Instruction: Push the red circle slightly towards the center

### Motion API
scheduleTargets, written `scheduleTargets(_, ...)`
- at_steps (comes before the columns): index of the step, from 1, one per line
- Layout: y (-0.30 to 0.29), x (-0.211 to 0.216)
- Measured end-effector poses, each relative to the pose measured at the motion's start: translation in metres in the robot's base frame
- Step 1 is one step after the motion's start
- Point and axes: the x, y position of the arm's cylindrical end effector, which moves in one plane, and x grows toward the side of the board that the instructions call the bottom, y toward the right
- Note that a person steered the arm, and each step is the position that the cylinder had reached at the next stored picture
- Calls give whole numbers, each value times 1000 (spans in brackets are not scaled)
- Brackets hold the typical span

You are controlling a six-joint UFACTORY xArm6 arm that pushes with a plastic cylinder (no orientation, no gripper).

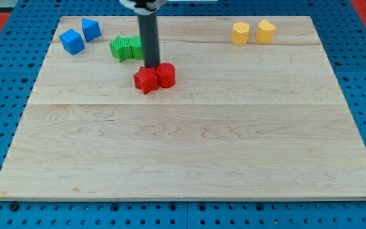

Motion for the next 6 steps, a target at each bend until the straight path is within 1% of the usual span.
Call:
scheduleTargets(2,-35,9)
scheduleTargets(3,-37,50)
scheduleTargets(4,-43,24)
scheduleTargets(5,2,-9)
scheduleTargets(6,39,-10)
